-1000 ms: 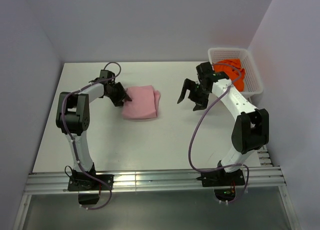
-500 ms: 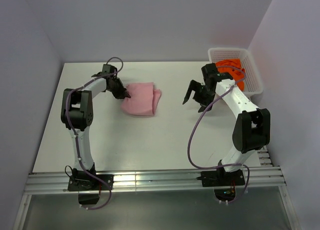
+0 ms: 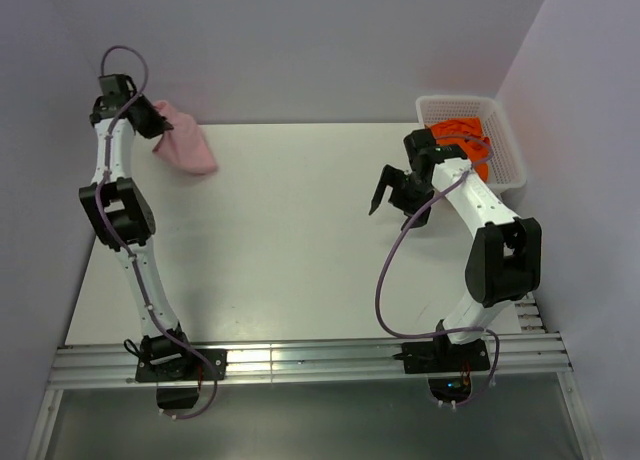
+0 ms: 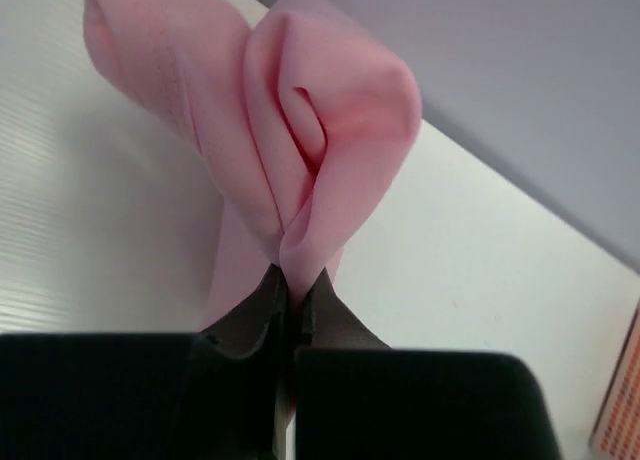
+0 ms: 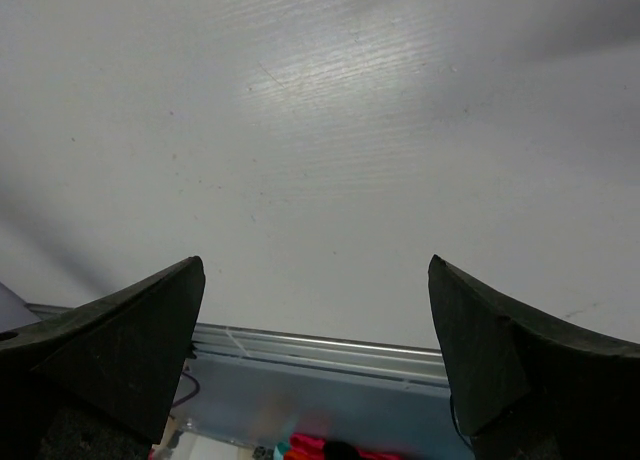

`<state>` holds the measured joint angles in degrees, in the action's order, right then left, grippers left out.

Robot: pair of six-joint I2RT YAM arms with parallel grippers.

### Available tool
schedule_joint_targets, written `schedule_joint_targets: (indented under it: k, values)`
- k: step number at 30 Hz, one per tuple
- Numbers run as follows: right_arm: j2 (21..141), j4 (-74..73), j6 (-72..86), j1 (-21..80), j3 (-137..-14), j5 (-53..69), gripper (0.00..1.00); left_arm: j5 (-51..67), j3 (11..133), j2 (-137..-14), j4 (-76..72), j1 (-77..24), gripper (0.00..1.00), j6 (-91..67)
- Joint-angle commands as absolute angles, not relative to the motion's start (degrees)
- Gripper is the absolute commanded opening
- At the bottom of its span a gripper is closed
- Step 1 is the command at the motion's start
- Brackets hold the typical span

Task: Fold and stack the t-shirts
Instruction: Put the neatly folded tshirt into the corner of the board with the left arm

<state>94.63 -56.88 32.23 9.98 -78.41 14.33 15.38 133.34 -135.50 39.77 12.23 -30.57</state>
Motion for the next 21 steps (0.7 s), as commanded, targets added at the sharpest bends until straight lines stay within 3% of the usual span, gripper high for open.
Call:
schedule_joint_targets:
  k: [1, 2, 4, 5, 11, 16, 21]
  values:
    - [94.1, -61.2, 30.1, 9.6, -82.8, 12.5, 1.0, 18.0, 137.8, -138.8, 37.1, 17.0, 0.08, -29.2]
    - [94.6, -61.9, 29.7, 9.6, -83.5, 12.1, 1.0, 18.7, 138.7, -139.5, 36.1, 19.0, 0.12, -29.4]
    - [95.9, -64.0, 28.7, 9.6, -84.8, 11.7, 1.0, 18.3, 139.0, -139.9, 33.5, 20.7, 0.59, -30.2]
    - [96.1, -64.3, 28.6, 9.6, -85.9, 11.7, 1.0, 17.8, 139.1, -140.1, 32.8, 21.6, 0.98, -30.4]
    - [97.4, -64.4, 29.6, 9.7, -88.3, 12.7, 1.0, 17.7, 137.6, -138.6, 31.2, 26.8, 0.99, -32.5]
    - [94.4, -60.8, 30.7, 10.0, -86.1, 14.2, 1.0, 16.4, 131.9, -128.3, 30.7, 27.9, 0.99, -33.0]
    - [89.1, -55.5, 29.4, 10.9, -85.0, 14.0, 1.0, 22.2, 110.4, -112.1, 25.4, 27.1, 0.99, -35.1]
